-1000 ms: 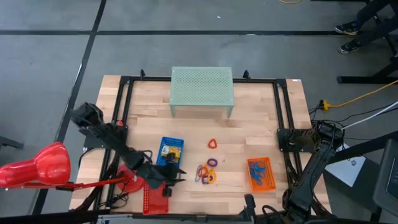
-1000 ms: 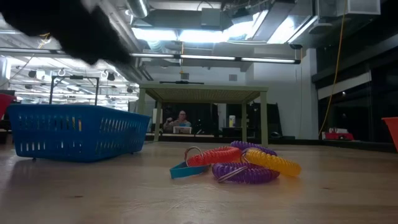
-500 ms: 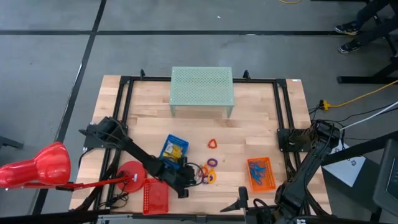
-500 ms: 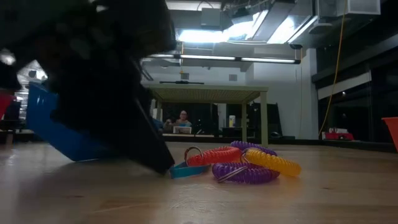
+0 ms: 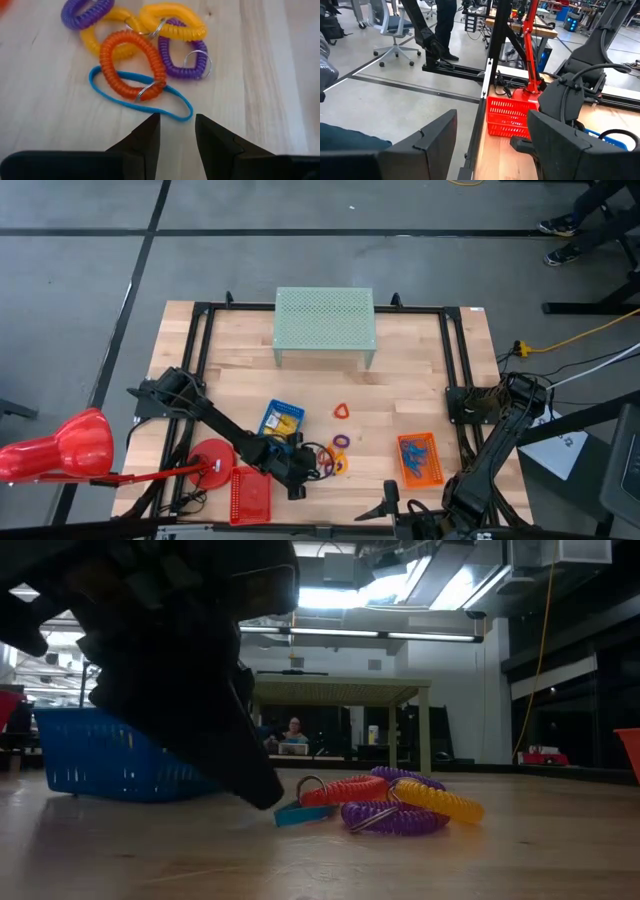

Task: Pick & Place Office Desk Supplies
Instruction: Put the blue rubber band into the orange bin

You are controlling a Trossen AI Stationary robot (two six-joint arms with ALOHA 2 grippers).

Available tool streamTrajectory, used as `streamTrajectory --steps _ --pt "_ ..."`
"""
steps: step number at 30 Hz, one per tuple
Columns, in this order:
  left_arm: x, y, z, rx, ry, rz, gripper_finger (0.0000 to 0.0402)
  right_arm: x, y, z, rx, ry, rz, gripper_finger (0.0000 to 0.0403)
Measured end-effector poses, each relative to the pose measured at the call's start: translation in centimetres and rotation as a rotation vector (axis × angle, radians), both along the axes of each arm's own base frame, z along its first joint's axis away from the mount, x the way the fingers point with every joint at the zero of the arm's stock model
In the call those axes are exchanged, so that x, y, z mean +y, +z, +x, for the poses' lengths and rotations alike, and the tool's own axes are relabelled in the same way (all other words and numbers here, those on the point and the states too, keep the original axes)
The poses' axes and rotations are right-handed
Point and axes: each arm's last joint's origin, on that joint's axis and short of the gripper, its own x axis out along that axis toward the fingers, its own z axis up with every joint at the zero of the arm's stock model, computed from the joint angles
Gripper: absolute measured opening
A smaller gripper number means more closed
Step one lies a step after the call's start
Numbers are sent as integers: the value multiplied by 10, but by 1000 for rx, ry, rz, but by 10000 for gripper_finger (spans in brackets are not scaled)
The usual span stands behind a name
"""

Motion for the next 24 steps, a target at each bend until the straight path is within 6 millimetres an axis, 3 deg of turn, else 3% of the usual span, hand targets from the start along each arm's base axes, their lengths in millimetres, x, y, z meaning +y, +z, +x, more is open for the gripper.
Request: streamTrajectory --steps 5,12,24 --pt "-7 10 2 -19 -22 66 121 0 0 0 0 -1 4 242" --pt "-30 35 3 -46 -244 241 121 1 0 0 12 45 14 242" --pt "-25 14 22 122 -359 372 116 0 0 1 12 42 15 242"
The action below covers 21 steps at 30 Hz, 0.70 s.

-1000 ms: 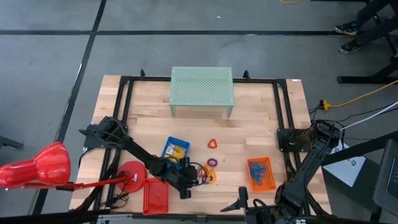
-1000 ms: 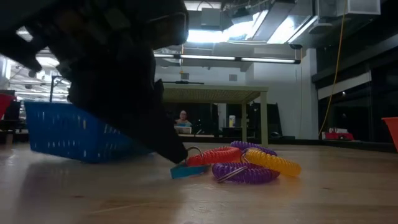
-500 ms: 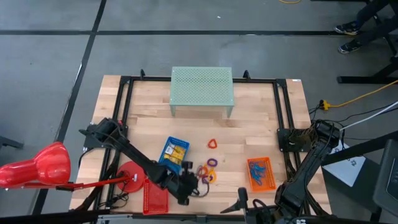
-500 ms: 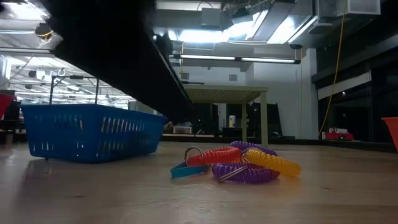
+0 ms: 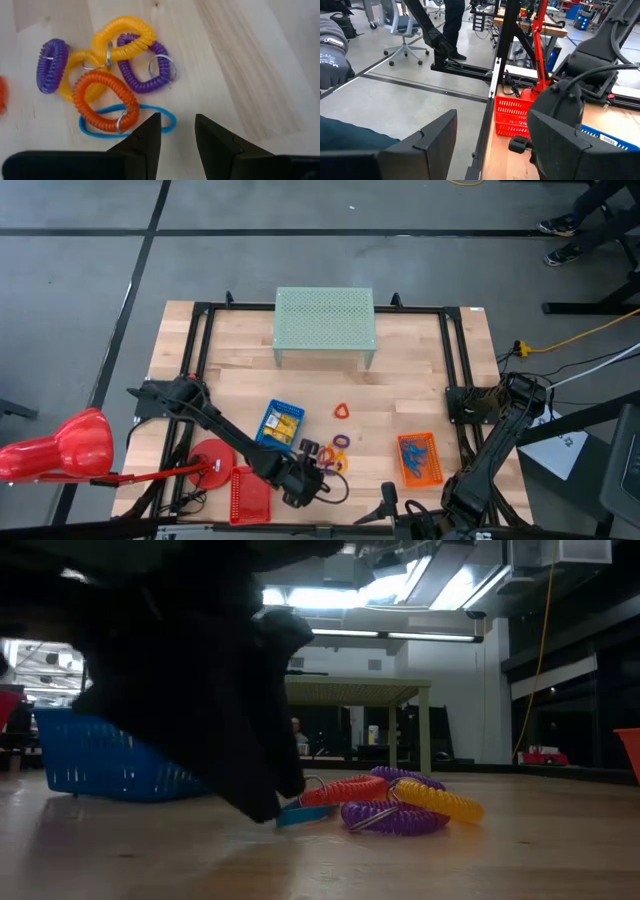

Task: Pick & Place Office Desk Supplies
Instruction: Put the blue rubber band into the orange bin

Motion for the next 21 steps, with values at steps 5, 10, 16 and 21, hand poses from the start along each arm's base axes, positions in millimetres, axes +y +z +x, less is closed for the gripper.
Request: streamTrajectory --steps 5,10,16,21 --pt "7 3 7 33 7 -4 116 0 0 0 0 1 1 242" --pt "14 0 11 70 -8 -34 116 0 0 0 1 2 2 242" --pt "19 -3 14 88 -10 -48 116 0 0 0 1 2 4 242" --pt "21 -8 16 103 -8 -55 116 -1 0 1 0 -1 2 242"
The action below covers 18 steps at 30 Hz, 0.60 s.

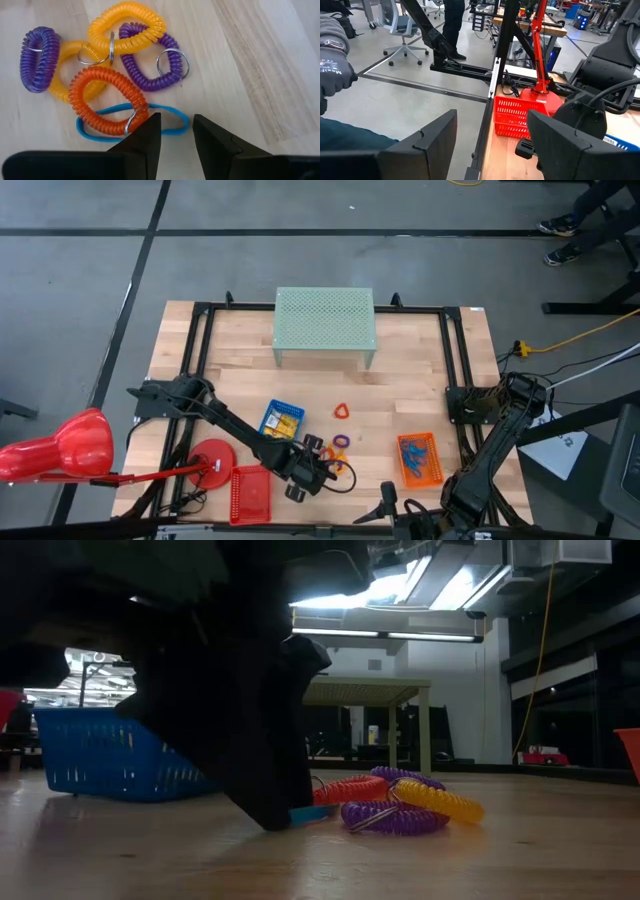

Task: Pick & Place Office Desk Supplies
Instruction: Put the blue rubber band into the orange bin

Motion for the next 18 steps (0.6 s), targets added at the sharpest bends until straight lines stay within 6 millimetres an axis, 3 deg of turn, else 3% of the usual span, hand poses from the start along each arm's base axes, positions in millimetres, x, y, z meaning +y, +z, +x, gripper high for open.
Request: streamTrajectory --steps 6,13,18 --pt "-3 -16 1 54 -24 -36 98 0 0 0 -1 0 3 242" --pt "-4 -15 1 53 -33 -39 10 0 1 0 -3 0 6 242" --pt "-4 -13 -1 74 -34 -69 2 0 1 0 -4 0 7 242"
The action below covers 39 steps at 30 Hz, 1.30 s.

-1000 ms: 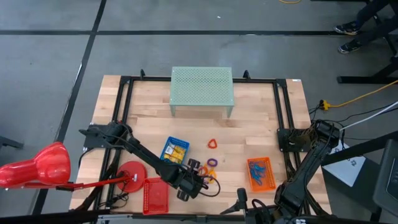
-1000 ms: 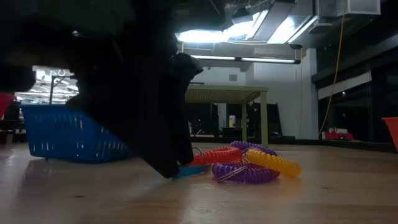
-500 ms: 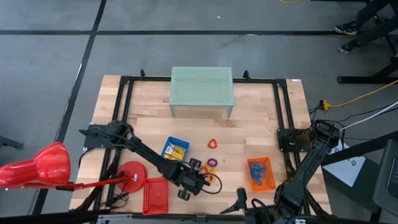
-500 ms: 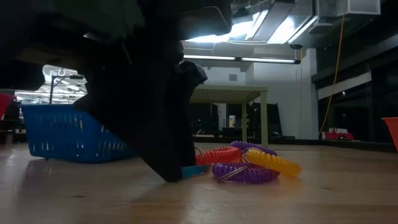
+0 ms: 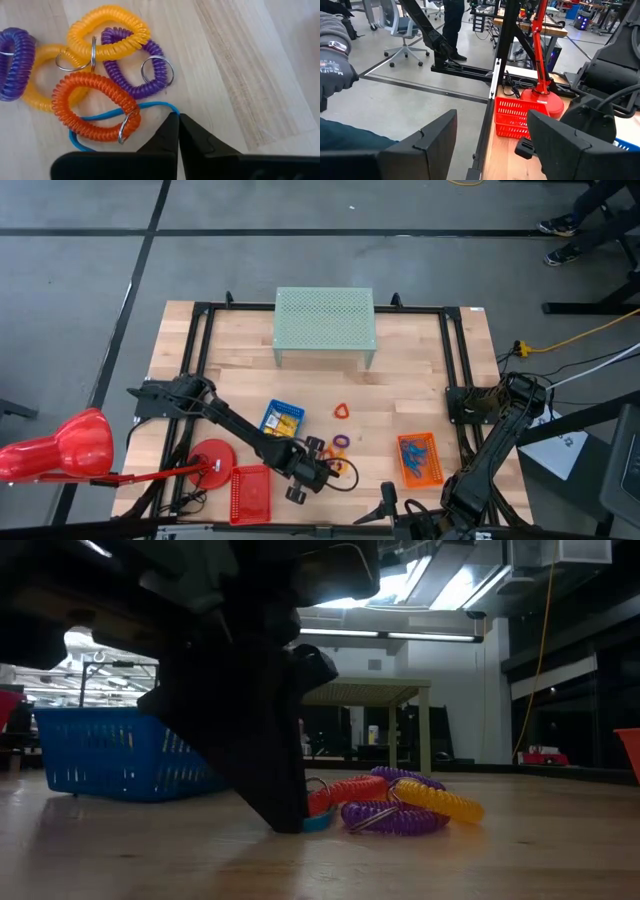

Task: Pick & Place Office Desk Supplies
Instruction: Put the blue rubber band into the orange bin

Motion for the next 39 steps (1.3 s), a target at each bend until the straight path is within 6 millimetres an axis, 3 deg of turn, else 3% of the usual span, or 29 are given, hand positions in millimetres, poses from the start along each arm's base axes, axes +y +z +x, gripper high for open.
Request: streamTrajectory --steps 6,13,19,27,31,39 --pt "0 28 -11 -20 0 -25 1 0 1 0 -4 1 4 242" --pt "-7 99 -36 -201 23 -39 1 1 1 0 -9 3 4 242" --pt "5 147 -51 -388 79 14 1 1 2 0 -11 16 13 242" --pt "23 139 -32 -389 84 66 1 3 5 0 -28 59 24 242" --pt "28 123 -8 -426 30 17 1 3 6 0 -40 65 -2 242" --pt "51 104 52 -720 -2 -123 1 1 13 -5 -113 18 -188 242"
